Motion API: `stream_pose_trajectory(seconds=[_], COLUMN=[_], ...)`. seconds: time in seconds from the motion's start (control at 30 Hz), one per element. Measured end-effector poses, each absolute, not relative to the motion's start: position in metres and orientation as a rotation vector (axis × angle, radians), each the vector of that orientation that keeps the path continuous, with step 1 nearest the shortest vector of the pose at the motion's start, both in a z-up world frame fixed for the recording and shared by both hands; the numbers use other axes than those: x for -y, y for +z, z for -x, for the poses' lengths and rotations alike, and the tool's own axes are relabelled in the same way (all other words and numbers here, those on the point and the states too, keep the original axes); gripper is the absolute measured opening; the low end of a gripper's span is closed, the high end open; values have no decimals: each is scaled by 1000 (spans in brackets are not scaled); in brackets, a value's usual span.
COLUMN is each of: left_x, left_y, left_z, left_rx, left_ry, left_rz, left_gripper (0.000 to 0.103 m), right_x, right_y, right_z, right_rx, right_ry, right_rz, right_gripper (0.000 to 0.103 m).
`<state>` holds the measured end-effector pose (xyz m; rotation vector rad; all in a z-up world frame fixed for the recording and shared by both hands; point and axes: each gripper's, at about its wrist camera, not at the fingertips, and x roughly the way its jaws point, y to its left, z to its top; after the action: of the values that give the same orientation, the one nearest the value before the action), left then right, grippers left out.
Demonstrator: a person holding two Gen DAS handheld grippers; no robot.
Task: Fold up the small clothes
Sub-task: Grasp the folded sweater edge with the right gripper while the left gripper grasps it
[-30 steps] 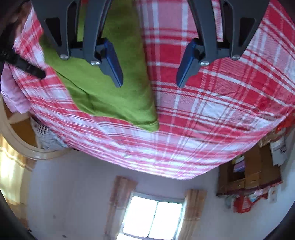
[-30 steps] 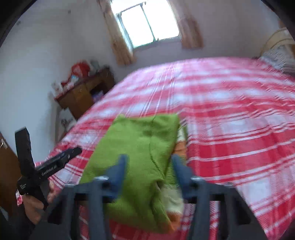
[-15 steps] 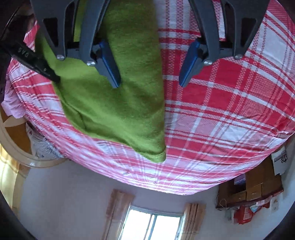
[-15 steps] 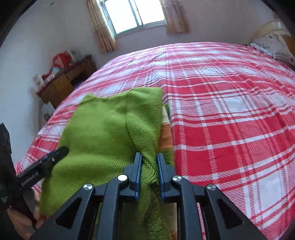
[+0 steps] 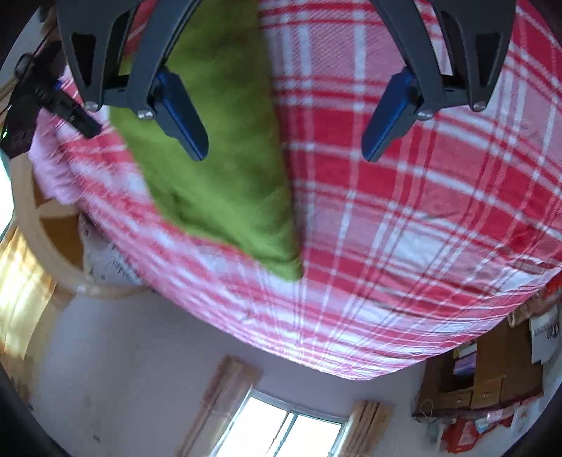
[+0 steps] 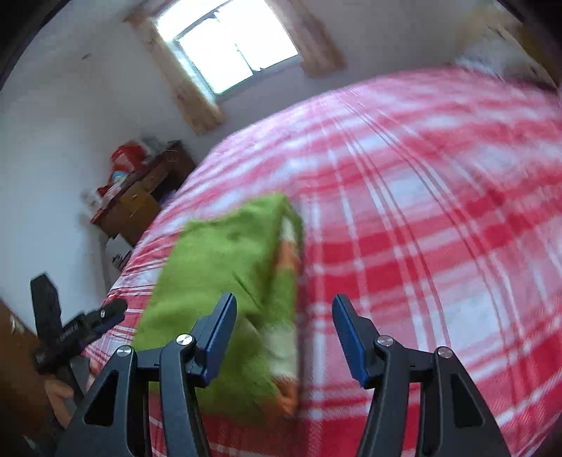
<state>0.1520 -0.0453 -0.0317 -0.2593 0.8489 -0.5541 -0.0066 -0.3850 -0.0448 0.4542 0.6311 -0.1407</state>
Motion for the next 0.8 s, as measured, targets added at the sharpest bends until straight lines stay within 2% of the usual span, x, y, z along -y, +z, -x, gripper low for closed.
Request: stream_pose_trajectory(seconds=[0.13, 0.27, 0.43, 0.6, 0.67, 0.73, 0.77, 0.8], left_x=[69, 98, 106, 110, 120, 119, 115, 111], left_y=[-39, -78, -81, -83, -80, -78, -78, -78], left_z=[-177, -193, -167, -175, -170, -170, -171, -174], left_rx=[-900, -1047, -938, -958, -935, -936, -948, -961], left_ry=[-591, -616, -651, -668, -687, -691, -694, -697], left_rz=[322, 316, 183, 226, 172, 174, 195, 218], left_gripper=[91, 91, 92, 91, 74, 64, 60, 51], right_x=[378, 387, 400, 407, 402, 392, 389, 387], right_y=[-40, -72, -105, -113, -113, -110, -109, -108], right_z=[-33, -78, -79, -73, -80, -87, -87, -87], right_rx=[-677, -777, -801, -803, -811, -831, -837, -847], right_ry=[-128, -116, 78, 180, 158, 121, 115, 116], right_rz=[-350, -320, -533, -598, -573, -511, -504, -524], right_gripper=[59, 59, 59, 59, 59, 55, 47, 42])
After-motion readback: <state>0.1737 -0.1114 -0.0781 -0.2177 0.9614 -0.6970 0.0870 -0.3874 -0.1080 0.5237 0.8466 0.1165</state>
